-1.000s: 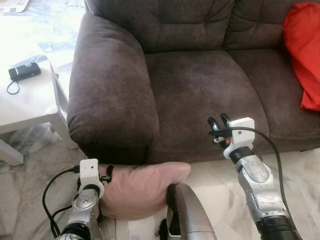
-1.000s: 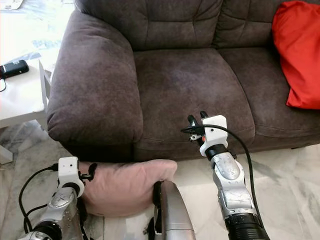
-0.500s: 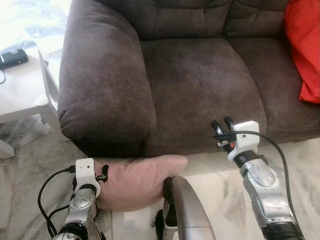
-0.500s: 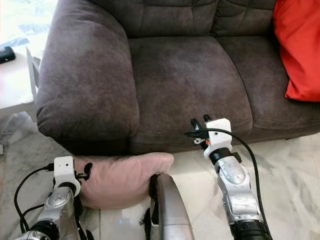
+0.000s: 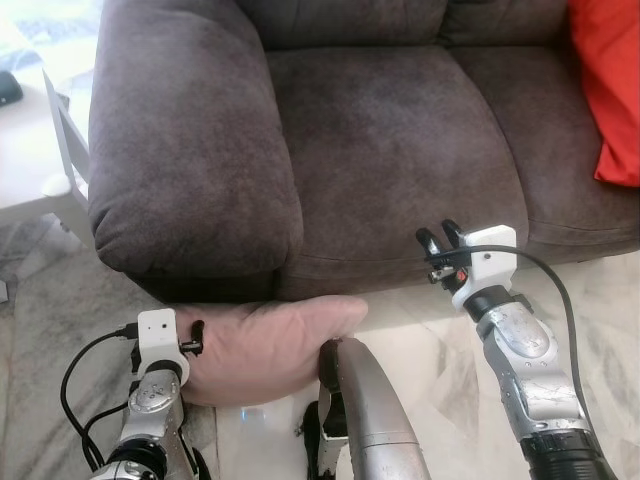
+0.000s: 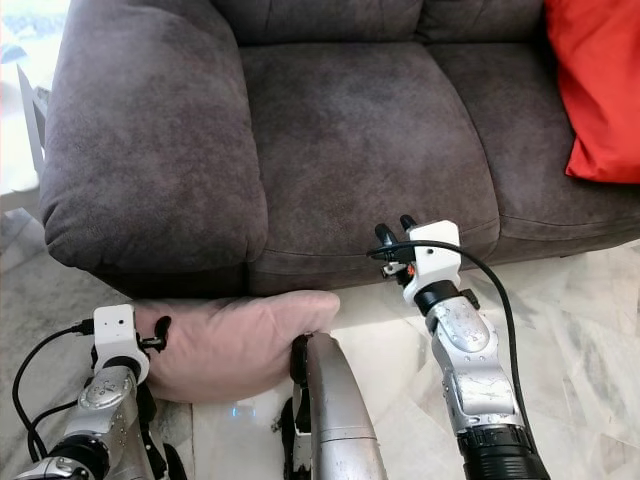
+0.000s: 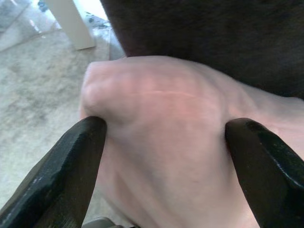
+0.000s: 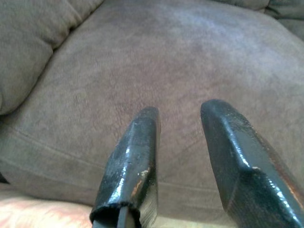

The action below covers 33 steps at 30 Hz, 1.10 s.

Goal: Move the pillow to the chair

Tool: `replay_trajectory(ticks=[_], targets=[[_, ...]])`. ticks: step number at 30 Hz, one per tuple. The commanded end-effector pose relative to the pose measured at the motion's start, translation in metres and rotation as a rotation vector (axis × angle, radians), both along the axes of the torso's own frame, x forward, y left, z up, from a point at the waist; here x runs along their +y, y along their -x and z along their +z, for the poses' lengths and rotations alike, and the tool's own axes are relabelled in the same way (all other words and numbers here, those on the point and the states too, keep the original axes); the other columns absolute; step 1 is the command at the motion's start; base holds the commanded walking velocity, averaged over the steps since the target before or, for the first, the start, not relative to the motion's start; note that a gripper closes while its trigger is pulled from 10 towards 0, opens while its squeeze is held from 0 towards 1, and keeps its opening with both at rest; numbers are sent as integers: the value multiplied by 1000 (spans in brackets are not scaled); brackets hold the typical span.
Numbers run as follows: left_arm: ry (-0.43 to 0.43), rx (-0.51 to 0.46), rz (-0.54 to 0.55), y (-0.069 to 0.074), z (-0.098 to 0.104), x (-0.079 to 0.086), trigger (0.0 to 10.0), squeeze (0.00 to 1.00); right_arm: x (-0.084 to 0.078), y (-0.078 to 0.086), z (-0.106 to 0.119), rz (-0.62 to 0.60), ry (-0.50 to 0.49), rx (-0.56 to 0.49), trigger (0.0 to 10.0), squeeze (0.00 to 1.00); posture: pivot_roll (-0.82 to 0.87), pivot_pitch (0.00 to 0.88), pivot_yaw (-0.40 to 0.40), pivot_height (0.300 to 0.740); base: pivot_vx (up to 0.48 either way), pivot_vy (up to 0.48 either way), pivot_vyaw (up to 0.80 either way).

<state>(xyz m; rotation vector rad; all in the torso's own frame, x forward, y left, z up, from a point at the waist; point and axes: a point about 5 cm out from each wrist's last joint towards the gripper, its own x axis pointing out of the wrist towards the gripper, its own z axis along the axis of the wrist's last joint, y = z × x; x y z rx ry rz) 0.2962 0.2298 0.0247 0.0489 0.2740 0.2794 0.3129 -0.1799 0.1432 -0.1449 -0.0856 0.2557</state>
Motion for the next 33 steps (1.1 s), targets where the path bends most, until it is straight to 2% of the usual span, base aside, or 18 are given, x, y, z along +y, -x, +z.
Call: replay_trajectory(ticks=[1,3,8,11,16,19,23,26,27,29,33], targets=[[-17,30,42,5,-4,7,10000,0,-6,8,-5,-11,-5,25,10000,0,-136,384,-220,540,0,0,0],[-15,24,58,1,0,9,10000,0,-7,12,-6,-9,-3,29,10000,0,-141,385,-220,540,0,0,0],[4,37,31,-5,1,3,10000,0,-12,17,-5,-14,3,36,10000,0,-160,384,-227,540,0,0,0],[61,57,41,-4,-3,1,10000,0,-12,21,-5,-10,8,45,10000,0,-170,384,-237,540,0,0,0],[79,91,43,-1,-9,-1,10000,0,-13,25,-3,4,18,52,10000,0,-182,388,-248,540,0,0,0],[54,143,51,3,-15,0,10000,0,-14,26,-2,10,23,55,10000,0,-183,390,-252,540,0,0,0],[54,152,66,6,-17,2,10000,0,-13,27,0,15,25,59,10000,0,-184,391,-255,540,0,0,0],[33,172,92,9,-19,7,10000,0,-11,27,0,18,21,59,10000,0,-185,390,-256,540,0,0,0],[-6,202,131,13,-21,13,10000,0,-9,28,0,24,18,61,10000,0,-185,390,-256,540,0,0,0],[-33,218,151,15,-22,16,10000,0,-9,28,1,29,16,63,10000,0,-186,387,-257,540,0,0,0],[-42,226,165,16,-23,17,10000,0,-10,29,1,28,16,65,10000,0,-188,385,-258,540,0,0,0]])
